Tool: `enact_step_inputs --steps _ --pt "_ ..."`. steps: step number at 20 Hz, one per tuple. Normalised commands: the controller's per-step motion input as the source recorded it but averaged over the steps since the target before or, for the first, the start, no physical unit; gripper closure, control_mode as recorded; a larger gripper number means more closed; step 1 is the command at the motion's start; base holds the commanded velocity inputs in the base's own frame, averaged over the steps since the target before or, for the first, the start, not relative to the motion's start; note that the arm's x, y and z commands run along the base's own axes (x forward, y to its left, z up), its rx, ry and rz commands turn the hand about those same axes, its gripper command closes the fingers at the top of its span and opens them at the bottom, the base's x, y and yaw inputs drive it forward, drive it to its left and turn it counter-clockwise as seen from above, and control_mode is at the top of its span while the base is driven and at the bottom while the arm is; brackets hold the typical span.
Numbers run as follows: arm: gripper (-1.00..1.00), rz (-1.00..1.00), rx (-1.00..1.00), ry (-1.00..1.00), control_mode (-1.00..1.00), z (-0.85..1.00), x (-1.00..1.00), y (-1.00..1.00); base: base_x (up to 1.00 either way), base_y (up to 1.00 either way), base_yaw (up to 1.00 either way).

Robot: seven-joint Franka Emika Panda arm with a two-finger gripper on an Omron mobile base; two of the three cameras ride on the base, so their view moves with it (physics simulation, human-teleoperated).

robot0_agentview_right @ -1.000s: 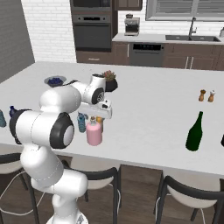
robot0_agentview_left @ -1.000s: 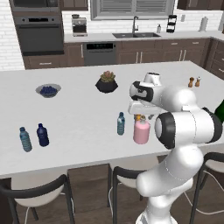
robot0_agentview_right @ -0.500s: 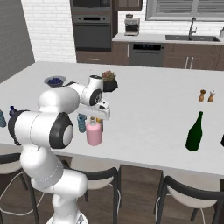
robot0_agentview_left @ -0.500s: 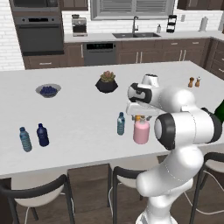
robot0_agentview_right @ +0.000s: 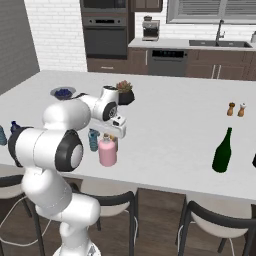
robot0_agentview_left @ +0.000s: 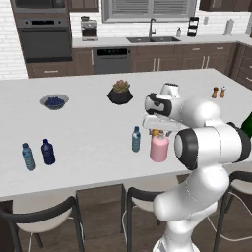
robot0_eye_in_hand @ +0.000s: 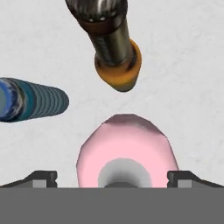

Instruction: Move the plastic bottles in the middle to the plastics group, and the glass bottles in the middle to the glass group.

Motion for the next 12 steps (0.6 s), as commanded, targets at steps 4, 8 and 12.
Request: enact_step_inputs --steps 4,8,12 --pt "-1.0 -0.09 0.0 0.0 -1.0 0.0 -0.32 0.0 0.0 0.0 0.0" --pt "-1.0 -0.07 0.0 0.0 -1.0 -0.06 -0.12 0.0 0.0 0.0 0.0" --pt "1.0 -0.04 -0.03 0.0 -1.0 -0.19 0.06 0.0 0.0 0.0 0.0"
